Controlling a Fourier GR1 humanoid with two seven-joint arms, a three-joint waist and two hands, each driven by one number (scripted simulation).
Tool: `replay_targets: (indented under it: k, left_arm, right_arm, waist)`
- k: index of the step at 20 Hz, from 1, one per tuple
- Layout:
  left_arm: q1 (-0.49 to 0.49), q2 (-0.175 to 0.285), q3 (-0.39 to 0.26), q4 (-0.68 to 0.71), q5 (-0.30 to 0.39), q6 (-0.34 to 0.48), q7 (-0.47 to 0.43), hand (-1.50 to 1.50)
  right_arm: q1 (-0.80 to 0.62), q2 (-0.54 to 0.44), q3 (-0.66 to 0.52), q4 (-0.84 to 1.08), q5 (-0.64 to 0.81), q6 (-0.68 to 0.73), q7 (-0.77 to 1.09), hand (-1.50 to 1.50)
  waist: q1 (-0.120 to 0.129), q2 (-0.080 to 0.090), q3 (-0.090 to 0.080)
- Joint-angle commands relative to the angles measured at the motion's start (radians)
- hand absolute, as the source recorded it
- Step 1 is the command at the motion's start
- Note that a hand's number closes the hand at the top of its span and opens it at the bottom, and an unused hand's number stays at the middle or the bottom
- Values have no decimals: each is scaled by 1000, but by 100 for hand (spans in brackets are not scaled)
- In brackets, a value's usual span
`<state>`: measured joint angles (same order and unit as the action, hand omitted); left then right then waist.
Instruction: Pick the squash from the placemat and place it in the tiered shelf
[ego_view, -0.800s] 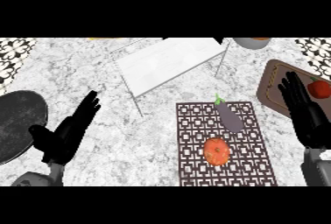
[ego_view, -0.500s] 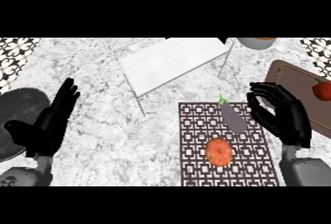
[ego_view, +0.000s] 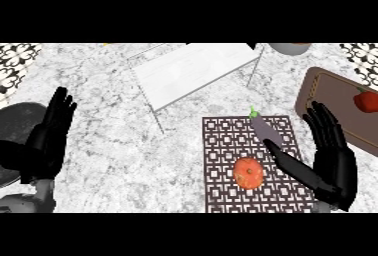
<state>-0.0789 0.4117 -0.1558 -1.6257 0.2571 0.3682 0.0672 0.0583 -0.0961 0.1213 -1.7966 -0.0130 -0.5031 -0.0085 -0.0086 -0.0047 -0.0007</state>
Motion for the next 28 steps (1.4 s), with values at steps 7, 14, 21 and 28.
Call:
replay_targets:
  k: [7, 14, 21, 28]
  left_arm:
    - [-12, 0, 4, -9, -21, 6, 22, 0]
    - [-48, 4, 10, -32, -7, 0, 69, 0]
    - [-9, -22, 0, -22, -10, -26, 16, 0]
    - [9, -26, 4, -32, -35, -8, 19, 0]
  right_arm:
    - [61, -317, 217, -274, 269, 207, 524, -150]
    - [-50, -449, 334, -284, 560, 384, 926, -150]
    - [-358, -263, 424, -187, 638, 591, 1360, -150]
    - [-388, -171, 520, -29, 769, 701, 1455, -150]
  waist:
    - [7, 1, -7]
    - [25, 4, -9]
    - [43, 7, -4]
    - [30, 1, -4]
